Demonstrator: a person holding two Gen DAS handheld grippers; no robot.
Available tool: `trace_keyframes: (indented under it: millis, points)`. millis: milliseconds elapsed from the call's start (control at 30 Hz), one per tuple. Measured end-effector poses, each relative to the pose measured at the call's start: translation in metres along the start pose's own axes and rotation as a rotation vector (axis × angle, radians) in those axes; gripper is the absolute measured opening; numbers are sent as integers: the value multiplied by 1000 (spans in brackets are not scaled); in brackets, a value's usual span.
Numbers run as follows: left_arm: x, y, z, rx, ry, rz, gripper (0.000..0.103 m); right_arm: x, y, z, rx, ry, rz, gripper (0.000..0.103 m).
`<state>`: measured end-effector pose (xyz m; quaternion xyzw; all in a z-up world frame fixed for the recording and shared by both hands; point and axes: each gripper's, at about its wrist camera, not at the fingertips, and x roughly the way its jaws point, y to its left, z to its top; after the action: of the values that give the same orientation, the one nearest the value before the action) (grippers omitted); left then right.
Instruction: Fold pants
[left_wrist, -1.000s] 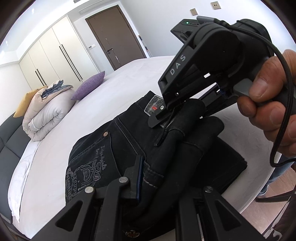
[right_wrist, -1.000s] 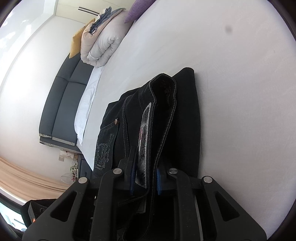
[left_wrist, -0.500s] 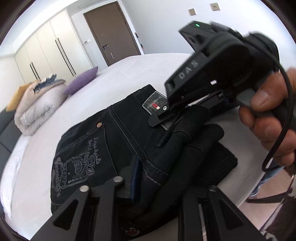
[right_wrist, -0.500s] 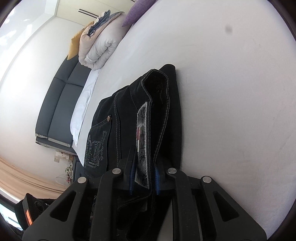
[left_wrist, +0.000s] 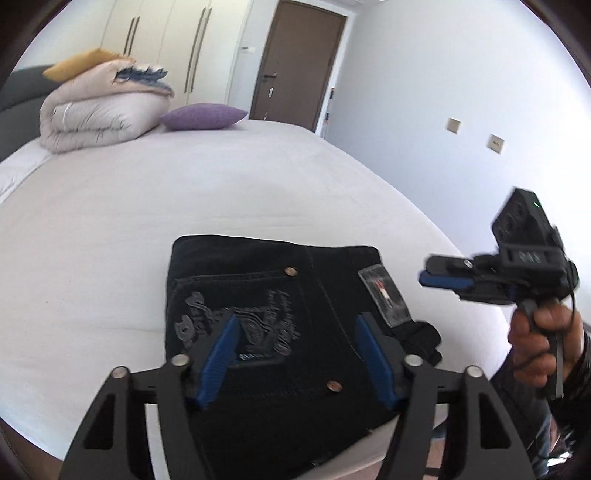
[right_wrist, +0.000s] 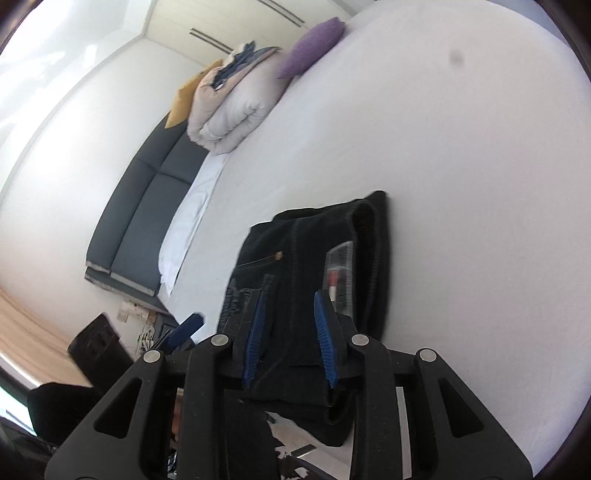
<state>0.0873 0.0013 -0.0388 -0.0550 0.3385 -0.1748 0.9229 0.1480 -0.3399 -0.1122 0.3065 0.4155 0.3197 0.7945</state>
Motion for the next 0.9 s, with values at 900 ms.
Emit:
trace_keyframes:
  millis: [900]
  points:
    - [56,37,-26,-45,224,58,3,21,-32,-55,26,109,-19,0]
